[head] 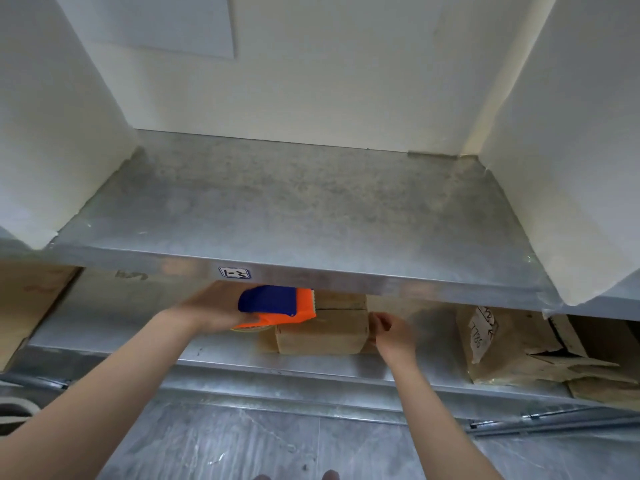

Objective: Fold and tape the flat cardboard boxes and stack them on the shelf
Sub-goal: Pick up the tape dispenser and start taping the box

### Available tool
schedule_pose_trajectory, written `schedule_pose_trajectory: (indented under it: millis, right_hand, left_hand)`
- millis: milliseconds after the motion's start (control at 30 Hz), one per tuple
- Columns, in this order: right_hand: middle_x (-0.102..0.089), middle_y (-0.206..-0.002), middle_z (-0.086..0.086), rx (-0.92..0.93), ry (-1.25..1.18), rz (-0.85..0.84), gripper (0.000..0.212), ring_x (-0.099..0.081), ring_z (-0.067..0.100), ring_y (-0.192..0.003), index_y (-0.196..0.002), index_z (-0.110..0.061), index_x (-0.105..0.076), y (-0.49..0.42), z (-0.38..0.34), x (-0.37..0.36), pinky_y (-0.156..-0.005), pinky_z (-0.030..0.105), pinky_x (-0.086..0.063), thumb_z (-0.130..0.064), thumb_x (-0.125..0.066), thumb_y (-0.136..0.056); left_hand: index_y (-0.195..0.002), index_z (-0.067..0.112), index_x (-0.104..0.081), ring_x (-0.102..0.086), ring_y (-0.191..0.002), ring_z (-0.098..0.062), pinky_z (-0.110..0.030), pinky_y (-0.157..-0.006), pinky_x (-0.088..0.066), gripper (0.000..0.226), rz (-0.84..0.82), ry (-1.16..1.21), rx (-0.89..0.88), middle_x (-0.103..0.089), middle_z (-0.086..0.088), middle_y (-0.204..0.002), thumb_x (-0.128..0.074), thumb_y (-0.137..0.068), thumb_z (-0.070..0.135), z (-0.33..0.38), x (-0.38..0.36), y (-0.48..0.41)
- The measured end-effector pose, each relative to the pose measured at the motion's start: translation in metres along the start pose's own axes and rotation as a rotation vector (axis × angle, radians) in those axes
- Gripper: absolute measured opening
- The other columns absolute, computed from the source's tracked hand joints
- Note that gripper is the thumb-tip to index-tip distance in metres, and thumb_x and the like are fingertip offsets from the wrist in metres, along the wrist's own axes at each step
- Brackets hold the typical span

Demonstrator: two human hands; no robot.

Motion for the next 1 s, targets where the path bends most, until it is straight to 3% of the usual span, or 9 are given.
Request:
schedule_pose_trajectory:
  millis: [133, 200, 267, 433, 533, 667, 733, 867, 1000]
  right_hand:
    - [-0.075, -0.099, -0.002, 0.029, -0.049, 0.038, 0.023, -0.07, 0.018, -0.091, -0.104, -0.025, -0.075, 0.006, 0.002, -0.01, -0.081, 0.036, -0.056, -0.027, -0.053, -0.097]
    - [-0.075, -0.098, -0.004, 0.026, -0.07, 0.072, 0.022, -0.07, 0.015, -0.089, -0.105, -0.027, -0.075, 0.009, 0.004, -0.011, -0.073, 0.025, -0.054, -0.028, -0.055, -0.096]
    - [-0.074, -0.098, -0.008, 0.01, -0.083, 0.093, 0.023, -0.067, 0.008, -0.084, -0.112, -0.028, -0.072, 0.012, 0.005, -0.012, -0.066, 0.013, -0.046, -0.031, -0.056, -0.096]
    - [-0.066, -0.088, -0.016, 0.033, -0.136, 0.148, 0.022, -0.066, 0.007, -0.081, -0.109, -0.036, -0.055, 0.022, 0.002, -0.002, -0.06, 0.013, -0.045, -0.03, -0.065, -0.09]
    - [-0.065, -0.096, -0.02, 0.112, -0.053, 0.149, 0.028, -0.065, 0.006, -0.089, -0.113, -0.036, -0.054, 0.03, -0.006, 0.004, -0.066, 0.014, -0.046, -0.023, -0.061, -0.089]
    - [-0.056, -0.113, -0.029, 0.204, -0.081, -0.146, 0.076, -0.057, -0.016, -0.094, -0.138, -0.045, -0.033, 0.039, -0.021, -0.004, -0.071, 0.002, -0.043, -0.01, -0.065, -0.079]
    - [-0.049, -0.118, -0.027, 0.178, -0.193, -0.244, 0.096, -0.056, -0.014, -0.099, -0.145, -0.047, -0.019, 0.036, -0.024, -0.006, -0.071, 0.006, -0.048, -0.008, -0.074, -0.075]
    - [-0.044, -0.128, -0.023, 0.166, -0.126, -0.251, 0.092, -0.047, -0.002, -0.11, -0.147, -0.041, -0.028, 0.031, -0.04, -0.003, -0.08, 0.006, -0.04, -0.034, -0.083, -0.074]
    - [-0.048, -0.14, -0.013, 0.165, -0.093, -0.271, 0.082, -0.047, 0.008, -0.123, -0.144, -0.04, -0.036, 0.032, -0.044, -0.011, -0.092, 0.019, -0.041, -0.036, -0.082, -0.075]
  left_hand:
    - [-0.091, 0.082, -0.041, -0.052, -0.089, 0.023, -0.002, -0.075, -0.042, 0.049, 0.01, 0.021, -0.013, -0.058, 0.045, -0.092, -0.068, -0.081, 0.042, 0.003, 0.001, 0.004]
    - [-0.095, 0.082, -0.039, -0.05, -0.092, 0.025, 0.0, -0.073, -0.041, 0.051, 0.016, 0.025, -0.045, -0.056, 0.048, -0.094, -0.068, -0.082, 0.041, 0.005, 0.0, 0.005]
    - [-0.098, 0.079, -0.041, -0.051, -0.094, 0.022, -0.003, -0.075, -0.042, 0.051, 0.031, 0.027, -0.064, -0.058, 0.044, -0.097, -0.068, -0.082, 0.039, 0.006, 0.001, 0.006]
    - [-0.108, 0.075, -0.042, -0.054, -0.098, 0.018, -0.013, -0.082, -0.046, 0.055, 0.054, 0.025, -0.095, -0.058, 0.043, -0.104, -0.069, -0.081, 0.036, 0.008, 0.003, 0.005]
    - [-0.121, 0.069, -0.042, -0.053, -0.103, 0.017, -0.016, -0.088, -0.047, 0.06, 0.062, 0.023, -0.121, -0.057, 0.041, -0.112, -0.07, -0.082, 0.032, 0.006, 0.002, 0.005]
    - [-0.134, 0.054, -0.042, -0.054, -0.107, 0.007, -0.015, -0.089, -0.044, 0.064, 0.092, 0.003, -0.148, -0.058, 0.027, -0.124, -0.071, -0.08, 0.035, 0.004, 0.001, 0.002]
    - [-0.141, 0.045, -0.04, -0.048, -0.11, 0.0, -0.011, -0.087, -0.034, 0.069, 0.118, -0.032, -0.138, -0.053, 0.017, -0.129, -0.072, -0.08, 0.037, -0.001, -0.001, 0.001]
    - [-0.146, 0.04, -0.034, -0.042, -0.114, -0.01, -0.02, -0.091, -0.031, 0.073, 0.13, -0.069, -0.076, -0.046, 0.011, -0.123, -0.07, -0.083, 0.04, -0.007, -0.007, 0.002]
    - [-0.146, 0.035, -0.037, -0.043, -0.114, -0.013, -0.021, -0.092, -0.03, 0.074, 0.174, -0.062, -0.068, -0.047, 0.008, -0.119, -0.071, -0.081, 0.044, -0.008, -0.006, 0.012]
Point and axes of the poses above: each hand's wrist, its own y-axis away from the middle knuckle, its own x-axis out of the back of the hand, z = x × y, the point moved 5 cm from there along -y, towards the middle knuckle
